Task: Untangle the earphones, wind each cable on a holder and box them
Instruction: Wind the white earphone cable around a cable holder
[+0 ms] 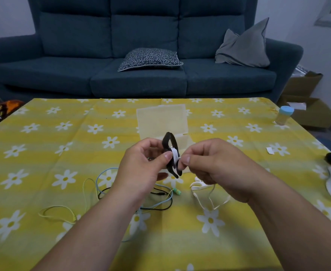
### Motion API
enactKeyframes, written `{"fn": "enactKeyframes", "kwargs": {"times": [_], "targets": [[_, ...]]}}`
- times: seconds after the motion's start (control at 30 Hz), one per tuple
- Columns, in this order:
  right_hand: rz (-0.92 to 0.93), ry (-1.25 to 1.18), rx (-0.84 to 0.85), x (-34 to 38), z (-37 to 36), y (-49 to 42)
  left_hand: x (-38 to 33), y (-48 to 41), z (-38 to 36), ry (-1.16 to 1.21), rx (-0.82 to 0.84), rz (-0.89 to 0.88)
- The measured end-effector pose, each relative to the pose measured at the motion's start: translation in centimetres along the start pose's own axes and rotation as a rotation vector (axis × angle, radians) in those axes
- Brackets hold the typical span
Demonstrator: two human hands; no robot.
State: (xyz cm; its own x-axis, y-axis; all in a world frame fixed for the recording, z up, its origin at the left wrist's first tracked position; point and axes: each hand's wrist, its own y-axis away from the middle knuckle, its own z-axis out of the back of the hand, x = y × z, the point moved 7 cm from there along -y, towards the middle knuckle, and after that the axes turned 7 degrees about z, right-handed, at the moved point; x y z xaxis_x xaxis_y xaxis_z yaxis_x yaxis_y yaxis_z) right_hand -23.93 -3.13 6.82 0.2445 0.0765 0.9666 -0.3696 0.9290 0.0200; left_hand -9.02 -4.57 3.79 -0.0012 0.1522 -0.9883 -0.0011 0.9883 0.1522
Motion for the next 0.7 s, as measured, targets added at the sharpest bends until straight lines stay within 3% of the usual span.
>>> {"fn": "enactKeyframes", "kwargs": {"times": [0.2, 0.53, 0.7], "targets": [[0.083, -0.055, -0.193, 0.8, 2.0, 0.0, 0.3, 0.3, -1.2, -0.061, 0.111, 0.027], [0.131, 0.262, -0.373, 0.8, 4.7, 0.2, 0.8, 1.4, -2.7, -0.08, 0.336, 0.148], [0.036, 0.058, -0.356, -0.8, 4.3, -0.1, 0.4, 1.9, -3.3, 0.073, 0.436, 0.196]]}}
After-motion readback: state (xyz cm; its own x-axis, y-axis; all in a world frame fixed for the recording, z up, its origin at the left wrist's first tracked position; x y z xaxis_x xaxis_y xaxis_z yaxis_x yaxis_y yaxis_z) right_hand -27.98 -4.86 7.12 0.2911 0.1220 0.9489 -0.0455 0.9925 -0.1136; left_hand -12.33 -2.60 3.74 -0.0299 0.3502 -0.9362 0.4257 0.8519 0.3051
